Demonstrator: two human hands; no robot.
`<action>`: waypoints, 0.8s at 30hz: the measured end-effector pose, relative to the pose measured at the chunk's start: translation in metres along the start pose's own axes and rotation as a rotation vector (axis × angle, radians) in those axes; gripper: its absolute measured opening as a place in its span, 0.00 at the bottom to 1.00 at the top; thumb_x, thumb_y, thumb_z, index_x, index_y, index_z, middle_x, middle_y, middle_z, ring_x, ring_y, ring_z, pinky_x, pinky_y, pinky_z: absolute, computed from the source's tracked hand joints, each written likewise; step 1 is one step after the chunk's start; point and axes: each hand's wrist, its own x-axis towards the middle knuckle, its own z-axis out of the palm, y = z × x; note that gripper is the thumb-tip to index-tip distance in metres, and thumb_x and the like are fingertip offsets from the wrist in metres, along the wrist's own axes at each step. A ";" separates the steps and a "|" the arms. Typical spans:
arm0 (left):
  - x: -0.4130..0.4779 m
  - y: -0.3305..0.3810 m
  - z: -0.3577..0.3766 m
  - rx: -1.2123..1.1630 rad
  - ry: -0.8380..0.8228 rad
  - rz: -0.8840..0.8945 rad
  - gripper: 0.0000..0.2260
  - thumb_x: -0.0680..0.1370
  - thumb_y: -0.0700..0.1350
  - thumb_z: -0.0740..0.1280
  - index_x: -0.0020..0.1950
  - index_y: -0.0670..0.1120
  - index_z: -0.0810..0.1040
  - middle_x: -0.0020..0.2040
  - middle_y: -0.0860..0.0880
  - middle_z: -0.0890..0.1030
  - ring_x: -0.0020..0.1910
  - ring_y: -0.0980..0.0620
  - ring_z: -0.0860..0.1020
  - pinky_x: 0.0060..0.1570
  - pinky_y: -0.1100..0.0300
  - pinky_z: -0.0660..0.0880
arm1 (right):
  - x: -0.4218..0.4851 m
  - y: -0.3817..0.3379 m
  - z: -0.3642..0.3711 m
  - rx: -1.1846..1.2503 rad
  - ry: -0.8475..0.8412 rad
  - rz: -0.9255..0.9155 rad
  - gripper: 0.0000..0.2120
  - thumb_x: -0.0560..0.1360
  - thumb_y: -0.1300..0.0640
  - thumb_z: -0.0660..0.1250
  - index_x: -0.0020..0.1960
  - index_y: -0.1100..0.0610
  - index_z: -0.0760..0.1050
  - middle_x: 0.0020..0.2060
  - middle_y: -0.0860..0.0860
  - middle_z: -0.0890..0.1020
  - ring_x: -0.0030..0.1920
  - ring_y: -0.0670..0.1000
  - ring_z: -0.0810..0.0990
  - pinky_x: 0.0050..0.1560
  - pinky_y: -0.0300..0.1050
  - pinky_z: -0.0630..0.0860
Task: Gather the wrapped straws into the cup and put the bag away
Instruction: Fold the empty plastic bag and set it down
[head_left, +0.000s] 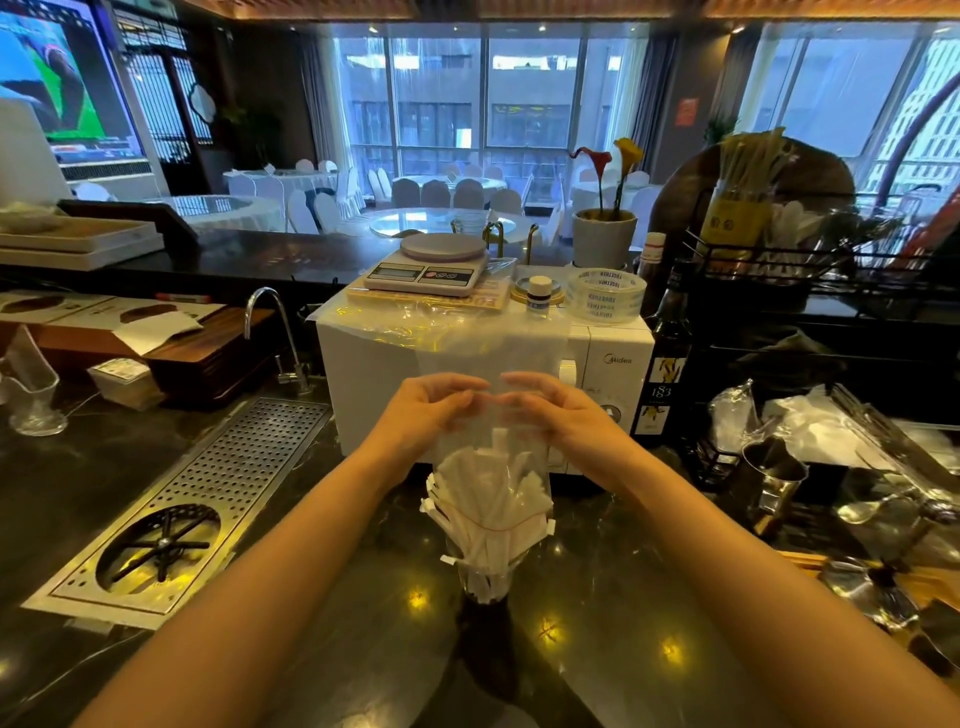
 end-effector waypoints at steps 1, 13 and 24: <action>0.001 0.003 -0.001 0.000 0.001 0.010 0.10 0.76 0.38 0.60 0.46 0.49 0.79 0.42 0.50 0.81 0.44 0.54 0.79 0.52 0.57 0.75 | 0.000 -0.003 -0.002 -0.001 0.013 -0.002 0.10 0.78 0.58 0.56 0.53 0.45 0.72 0.50 0.48 0.79 0.58 0.55 0.77 0.65 0.56 0.71; 0.029 0.052 0.002 -0.074 0.069 0.175 0.06 0.74 0.38 0.64 0.48 0.41 0.79 0.31 0.56 0.84 0.34 0.60 0.82 0.38 0.66 0.79 | 0.004 -0.034 -0.025 -0.018 0.203 -0.075 0.12 0.78 0.57 0.57 0.58 0.58 0.75 0.44 0.46 0.80 0.45 0.43 0.79 0.47 0.37 0.75; 0.055 0.093 0.044 -0.254 0.070 0.253 0.06 0.75 0.37 0.63 0.39 0.44 0.76 0.25 0.54 0.82 0.28 0.58 0.81 0.32 0.66 0.79 | -0.020 -0.054 -0.075 -0.072 0.520 -0.146 0.13 0.79 0.55 0.57 0.38 0.55 0.74 0.34 0.50 0.81 0.30 0.44 0.80 0.30 0.34 0.76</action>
